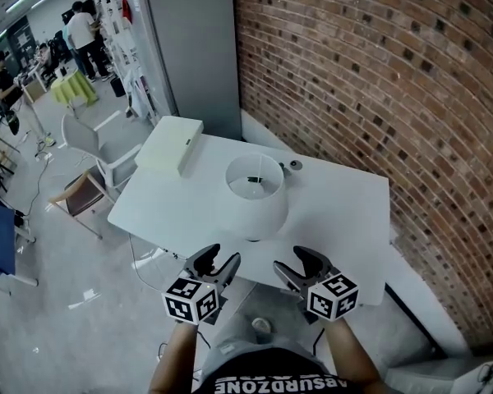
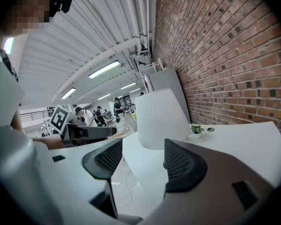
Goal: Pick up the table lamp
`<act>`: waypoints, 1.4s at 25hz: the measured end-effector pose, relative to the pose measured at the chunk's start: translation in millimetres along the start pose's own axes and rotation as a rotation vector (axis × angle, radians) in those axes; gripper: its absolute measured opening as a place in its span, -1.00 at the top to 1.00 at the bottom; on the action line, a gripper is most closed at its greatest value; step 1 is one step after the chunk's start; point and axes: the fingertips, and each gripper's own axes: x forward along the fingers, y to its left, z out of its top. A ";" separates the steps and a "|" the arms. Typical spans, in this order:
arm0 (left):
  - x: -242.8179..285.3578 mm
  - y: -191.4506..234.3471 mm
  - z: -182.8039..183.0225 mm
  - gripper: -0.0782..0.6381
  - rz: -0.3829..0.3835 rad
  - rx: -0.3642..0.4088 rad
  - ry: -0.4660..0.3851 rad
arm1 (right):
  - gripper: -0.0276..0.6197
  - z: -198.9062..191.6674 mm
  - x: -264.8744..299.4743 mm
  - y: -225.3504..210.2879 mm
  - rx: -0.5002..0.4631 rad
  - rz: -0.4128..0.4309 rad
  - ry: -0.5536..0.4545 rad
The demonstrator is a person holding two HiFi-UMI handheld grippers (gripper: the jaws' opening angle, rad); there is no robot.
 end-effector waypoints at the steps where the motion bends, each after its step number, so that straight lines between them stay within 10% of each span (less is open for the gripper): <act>1: 2.6 3.4 -1.3 0.19 0.006 0.000 0.006 | 0.13 -0.3 2.4 -2.9 0.002 0.000 0.003; 23: 60.0 80.9 -18.8 0.12 -0.013 -0.036 0.175 | -0.01 -16.7 56.8 -67.0 0.202 0.023 0.069; 35: 79.4 106.0 -26.3 0.12 -0.167 -0.245 0.248 | -0.01 -22.2 77.9 -86.4 0.334 0.052 0.095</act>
